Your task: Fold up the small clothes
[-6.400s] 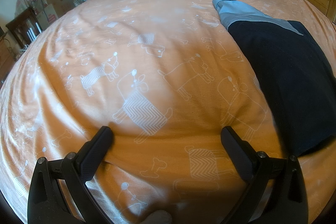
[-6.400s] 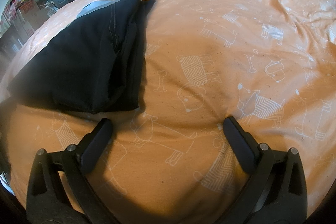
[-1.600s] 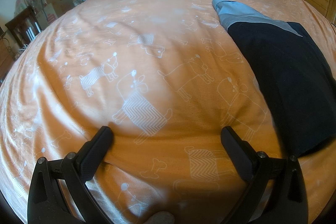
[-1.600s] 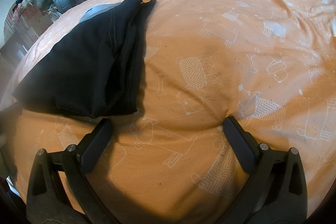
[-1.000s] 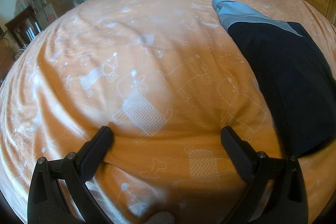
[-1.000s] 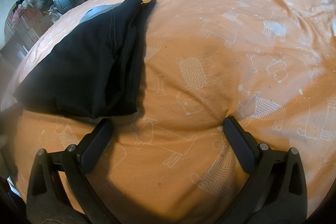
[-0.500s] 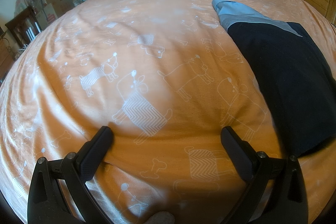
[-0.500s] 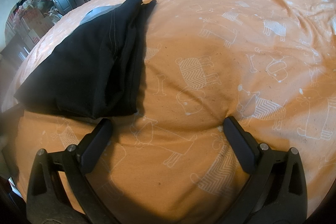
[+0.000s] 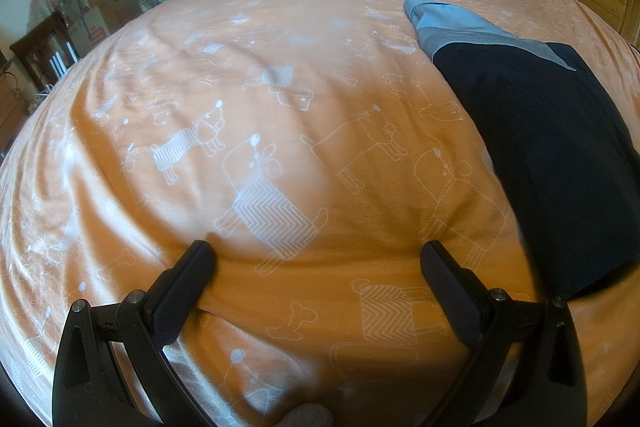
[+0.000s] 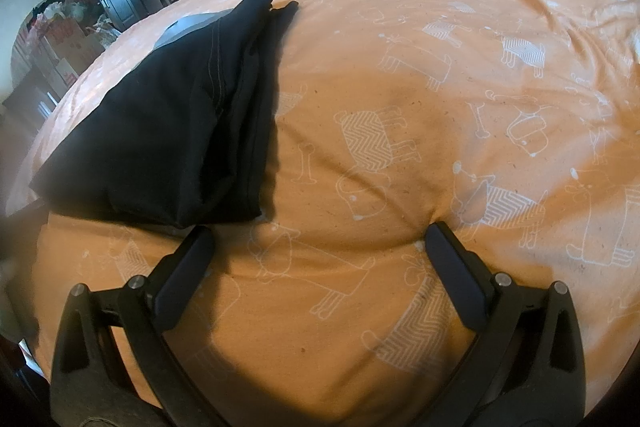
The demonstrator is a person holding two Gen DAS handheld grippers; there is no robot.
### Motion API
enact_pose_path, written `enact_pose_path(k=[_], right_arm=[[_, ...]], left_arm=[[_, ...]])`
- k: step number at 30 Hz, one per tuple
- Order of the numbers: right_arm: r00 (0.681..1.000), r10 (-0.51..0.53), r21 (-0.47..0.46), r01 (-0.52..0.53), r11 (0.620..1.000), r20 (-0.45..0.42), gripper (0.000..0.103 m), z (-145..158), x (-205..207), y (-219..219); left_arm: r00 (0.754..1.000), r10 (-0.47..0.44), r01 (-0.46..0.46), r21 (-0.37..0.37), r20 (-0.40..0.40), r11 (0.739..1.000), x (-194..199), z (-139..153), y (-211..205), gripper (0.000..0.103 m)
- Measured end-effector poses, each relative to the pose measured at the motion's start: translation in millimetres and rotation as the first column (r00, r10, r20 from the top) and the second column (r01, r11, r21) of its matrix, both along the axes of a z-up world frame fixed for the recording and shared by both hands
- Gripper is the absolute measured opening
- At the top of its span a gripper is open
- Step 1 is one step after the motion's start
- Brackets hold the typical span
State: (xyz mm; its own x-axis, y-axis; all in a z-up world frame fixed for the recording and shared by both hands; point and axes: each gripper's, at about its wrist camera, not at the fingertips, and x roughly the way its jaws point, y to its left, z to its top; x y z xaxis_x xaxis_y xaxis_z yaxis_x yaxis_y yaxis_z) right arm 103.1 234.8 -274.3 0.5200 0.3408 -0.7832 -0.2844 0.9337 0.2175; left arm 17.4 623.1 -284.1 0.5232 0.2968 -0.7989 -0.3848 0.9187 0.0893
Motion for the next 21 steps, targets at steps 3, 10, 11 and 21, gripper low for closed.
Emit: enact_pose_path(k=[3,10,11,21], right_arm=[[1.000,0.000,0.004,0.000,1.000,-0.004,0.103,-0.4,2.6,4.6],[1.000,0.000,0.003,0.000,1.000,-0.007,0.103,-3.1,1.8,5.1],[1.000,-0.001,0.004,0.001,1.000,-0.007,0.103,-3.6,2.0,5.9],[1.000,0.000,0.007,0.001,1.000,-0.007,0.103,-4.1,3.4,5.2]], left_arm=[[1.000,0.000,0.000,0.000,0.000,1.000,0.3,0.0,-0.4,0.103],[1.000,0.000,0.000,0.002,-0.001,1.000,3.0,0.6,-1.8,0.103],[1.000,0.000,0.000,0.003,-0.002,1.000,3.6,0.7,-2.3,0.103],[1.000,0.001,-0.001,0.002,-0.001,1.000,2.2,0.5,-1.6,0.103]])
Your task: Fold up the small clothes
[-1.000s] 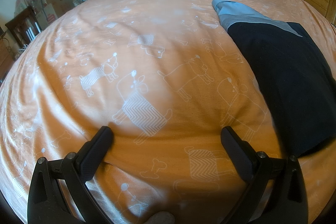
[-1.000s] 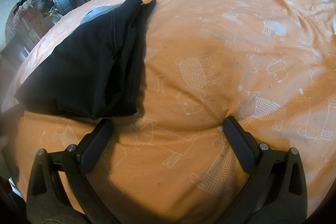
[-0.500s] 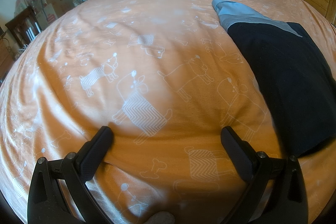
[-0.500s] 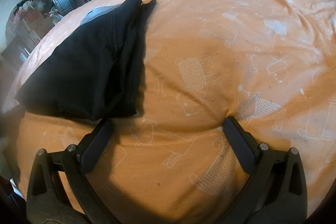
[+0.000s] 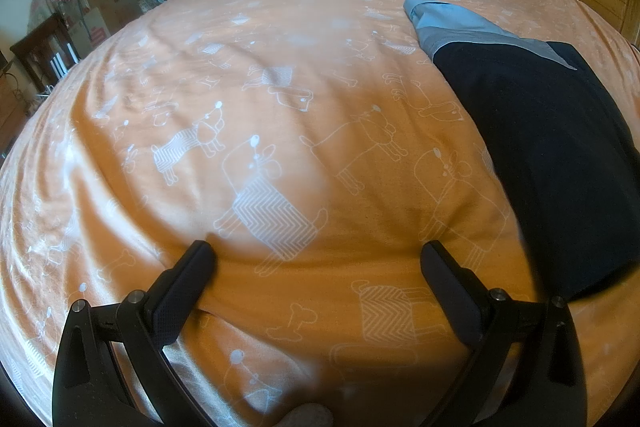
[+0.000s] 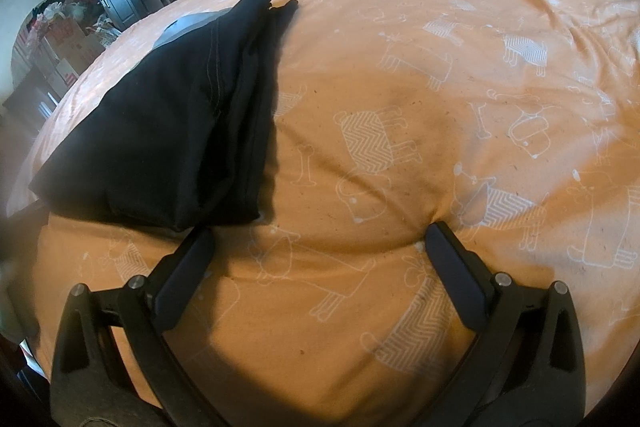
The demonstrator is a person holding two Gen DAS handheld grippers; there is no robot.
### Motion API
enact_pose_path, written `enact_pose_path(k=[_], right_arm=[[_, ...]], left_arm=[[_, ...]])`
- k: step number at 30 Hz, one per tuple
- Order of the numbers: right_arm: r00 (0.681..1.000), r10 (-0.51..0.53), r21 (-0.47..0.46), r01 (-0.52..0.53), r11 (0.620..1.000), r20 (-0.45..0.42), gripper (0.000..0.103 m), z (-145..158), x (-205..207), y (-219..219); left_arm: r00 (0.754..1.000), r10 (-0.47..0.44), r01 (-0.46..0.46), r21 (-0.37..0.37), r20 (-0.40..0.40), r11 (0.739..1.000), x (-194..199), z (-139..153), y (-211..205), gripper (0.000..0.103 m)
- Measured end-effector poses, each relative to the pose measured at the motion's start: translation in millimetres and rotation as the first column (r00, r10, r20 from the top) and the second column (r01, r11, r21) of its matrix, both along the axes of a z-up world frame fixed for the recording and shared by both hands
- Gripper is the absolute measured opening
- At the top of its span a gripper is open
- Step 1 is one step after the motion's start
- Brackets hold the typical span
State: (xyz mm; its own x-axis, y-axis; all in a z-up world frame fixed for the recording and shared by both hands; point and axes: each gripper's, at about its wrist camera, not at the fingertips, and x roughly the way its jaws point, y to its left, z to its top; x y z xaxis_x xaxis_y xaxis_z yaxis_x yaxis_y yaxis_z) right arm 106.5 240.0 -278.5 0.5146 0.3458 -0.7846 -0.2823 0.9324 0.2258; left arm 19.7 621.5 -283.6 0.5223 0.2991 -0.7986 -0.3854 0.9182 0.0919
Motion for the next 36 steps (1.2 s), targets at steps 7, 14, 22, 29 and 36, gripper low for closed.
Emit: enact_pose_path(k=[7,14,22,29,36], right_arm=[[1.000,0.001,0.002,-0.001,1.000,0.000,0.103,-1,0,-6],[1.000,0.001,0.002,-0.001,1.000,0.000,0.103,-1,0,-8],[1.000,0.002,0.003,-0.002,1.000,0.000,0.103,-1,0,-8],[1.000,0.003,0.007,-0.003,1.000,0.000,0.103,2,2,-12],[1.000,0.002,0.010,-0.002,1.000,0.000,0.103,3,0,-14]], left_arm=[[1.000,0.000,0.000,0.000,0.001,1.000,-1,0,0,0.103],[1.000,0.000,0.000,0.000,0.001,1.000,-1,0,0,0.103],[1.000,0.000,0.000,0.000,0.001,1.000,-1,0,0,0.103],[1.000,0.001,-0.001,0.000,0.002,1.000,-1,0,0,0.103],[1.000,0.001,-0.001,-0.001,0.002,1.000,-1,0,0,0.103]])
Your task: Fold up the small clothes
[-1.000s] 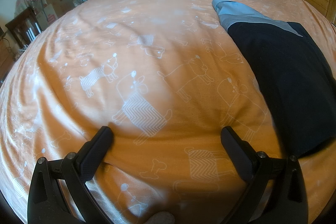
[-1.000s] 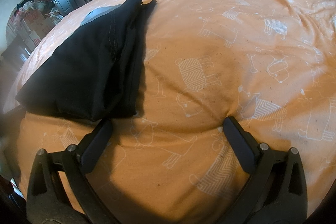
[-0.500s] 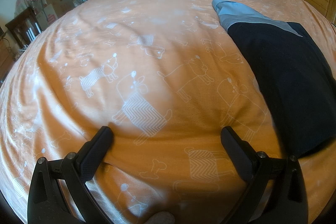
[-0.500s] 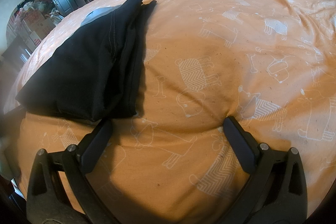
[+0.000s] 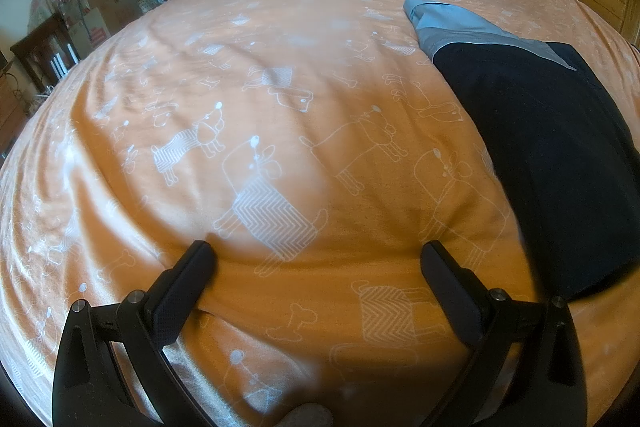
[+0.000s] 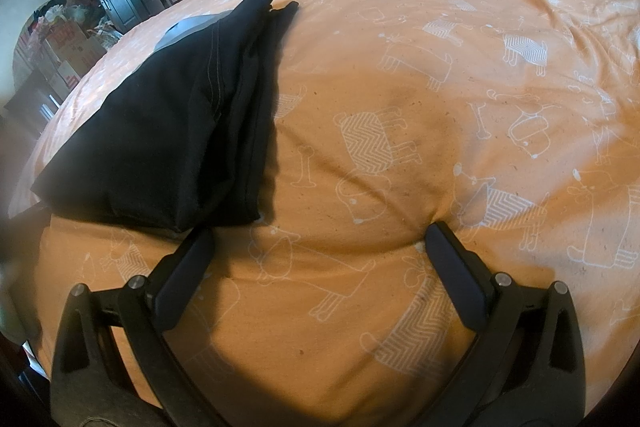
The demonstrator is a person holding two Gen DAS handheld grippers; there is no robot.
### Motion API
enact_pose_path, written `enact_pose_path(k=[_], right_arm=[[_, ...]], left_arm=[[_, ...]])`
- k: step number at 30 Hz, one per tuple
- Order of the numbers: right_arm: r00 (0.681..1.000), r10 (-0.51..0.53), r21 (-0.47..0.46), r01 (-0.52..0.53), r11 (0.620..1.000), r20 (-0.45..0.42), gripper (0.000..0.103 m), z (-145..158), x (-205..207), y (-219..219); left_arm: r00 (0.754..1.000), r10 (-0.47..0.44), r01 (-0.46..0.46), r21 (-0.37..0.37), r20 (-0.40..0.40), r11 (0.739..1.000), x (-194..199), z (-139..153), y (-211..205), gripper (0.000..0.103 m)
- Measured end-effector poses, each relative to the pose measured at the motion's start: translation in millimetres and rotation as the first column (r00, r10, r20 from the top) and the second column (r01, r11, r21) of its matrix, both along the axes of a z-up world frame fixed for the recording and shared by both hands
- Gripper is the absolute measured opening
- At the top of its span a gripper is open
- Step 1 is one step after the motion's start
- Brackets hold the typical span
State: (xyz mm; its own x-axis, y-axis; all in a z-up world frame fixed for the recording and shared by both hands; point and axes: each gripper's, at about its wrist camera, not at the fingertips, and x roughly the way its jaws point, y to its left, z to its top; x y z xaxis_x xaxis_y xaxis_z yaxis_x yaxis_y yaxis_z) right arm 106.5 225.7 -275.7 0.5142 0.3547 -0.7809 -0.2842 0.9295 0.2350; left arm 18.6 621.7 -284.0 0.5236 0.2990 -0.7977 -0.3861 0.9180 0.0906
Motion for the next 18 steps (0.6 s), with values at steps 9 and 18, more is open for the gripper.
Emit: enact_pose_path(k=[9,18], right_arm=[[1.000,0.000,0.002,0.000,1.000,0.001,0.103,-0.5,0.0,-0.5],[1.000,-0.004,0.001,0.004,1.000,-0.002,0.103,-1.1,-6.3,-4.2]], left_arm=[[1.000,0.000,0.000,0.000,0.001,1.000,0.1,0.0,-0.3,0.103],[1.000,0.001,-0.001,0.006,0.001,1.000,6.8,-0.3,-0.2,0.103]])
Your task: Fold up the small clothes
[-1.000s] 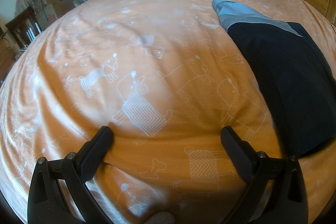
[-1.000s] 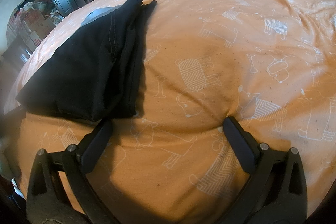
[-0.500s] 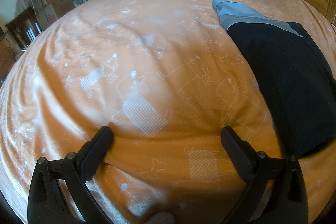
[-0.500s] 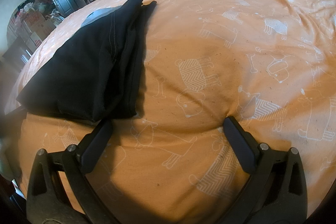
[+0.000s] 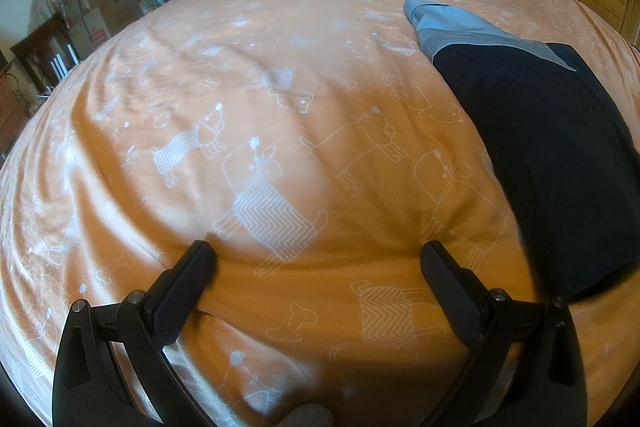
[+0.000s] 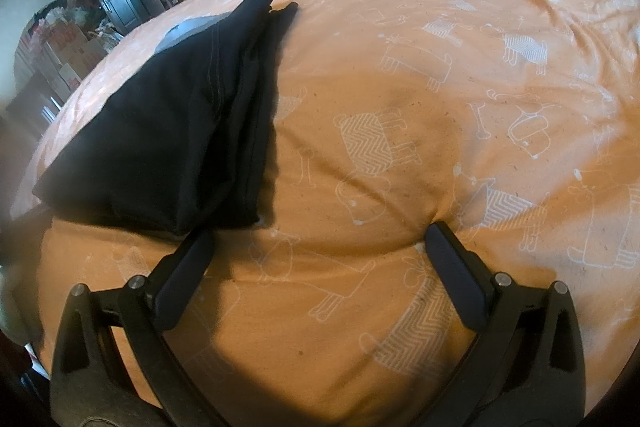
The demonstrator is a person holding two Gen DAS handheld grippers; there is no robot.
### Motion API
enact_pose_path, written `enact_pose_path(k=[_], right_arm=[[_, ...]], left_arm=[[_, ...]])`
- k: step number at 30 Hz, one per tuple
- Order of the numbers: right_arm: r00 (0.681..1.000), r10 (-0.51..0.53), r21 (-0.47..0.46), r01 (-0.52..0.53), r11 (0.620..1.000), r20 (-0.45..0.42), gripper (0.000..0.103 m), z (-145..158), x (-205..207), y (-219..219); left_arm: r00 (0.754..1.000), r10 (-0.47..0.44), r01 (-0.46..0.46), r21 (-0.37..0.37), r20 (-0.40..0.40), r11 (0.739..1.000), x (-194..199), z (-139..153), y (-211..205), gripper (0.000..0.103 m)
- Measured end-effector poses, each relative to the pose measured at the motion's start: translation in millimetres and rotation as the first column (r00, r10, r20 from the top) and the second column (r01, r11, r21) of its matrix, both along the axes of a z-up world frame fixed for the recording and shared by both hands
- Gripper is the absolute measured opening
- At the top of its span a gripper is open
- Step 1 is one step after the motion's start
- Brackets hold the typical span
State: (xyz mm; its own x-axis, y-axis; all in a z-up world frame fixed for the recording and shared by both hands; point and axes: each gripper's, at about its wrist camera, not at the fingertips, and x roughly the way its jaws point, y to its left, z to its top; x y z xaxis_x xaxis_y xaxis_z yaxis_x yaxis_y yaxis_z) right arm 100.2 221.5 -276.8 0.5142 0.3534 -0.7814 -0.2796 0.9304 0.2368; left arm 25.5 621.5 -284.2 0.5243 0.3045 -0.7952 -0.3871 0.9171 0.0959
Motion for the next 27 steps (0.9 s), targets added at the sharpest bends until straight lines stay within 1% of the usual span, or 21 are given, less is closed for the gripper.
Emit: enact_pose_path(k=[23,26,27], right_arm=[[1.000,0.001,0.003,-0.001,1.000,-0.002,0.103,-0.7,3.5,0.3],[1.000,0.000,-0.006,0.000,1.000,-0.003,0.103,-0.4,4.5,1.5],[1.000,-0.003,-0.024,0.003,1.000,0.000,0.103,0.3,4.1,3.7]], left_arm=[[1.000,0.002,-0.002,0.008,0.002,1.000,2.6,-2.0,-0.1,0.103],[1.000,0.002,-0.002,0.008,-0.002,1.000,3.0,-2.9,0.0,0.103],[1.000,0.003,-0.003,0.008,-0.006,1.000,3.6,-2.9,0.0,0.103]])
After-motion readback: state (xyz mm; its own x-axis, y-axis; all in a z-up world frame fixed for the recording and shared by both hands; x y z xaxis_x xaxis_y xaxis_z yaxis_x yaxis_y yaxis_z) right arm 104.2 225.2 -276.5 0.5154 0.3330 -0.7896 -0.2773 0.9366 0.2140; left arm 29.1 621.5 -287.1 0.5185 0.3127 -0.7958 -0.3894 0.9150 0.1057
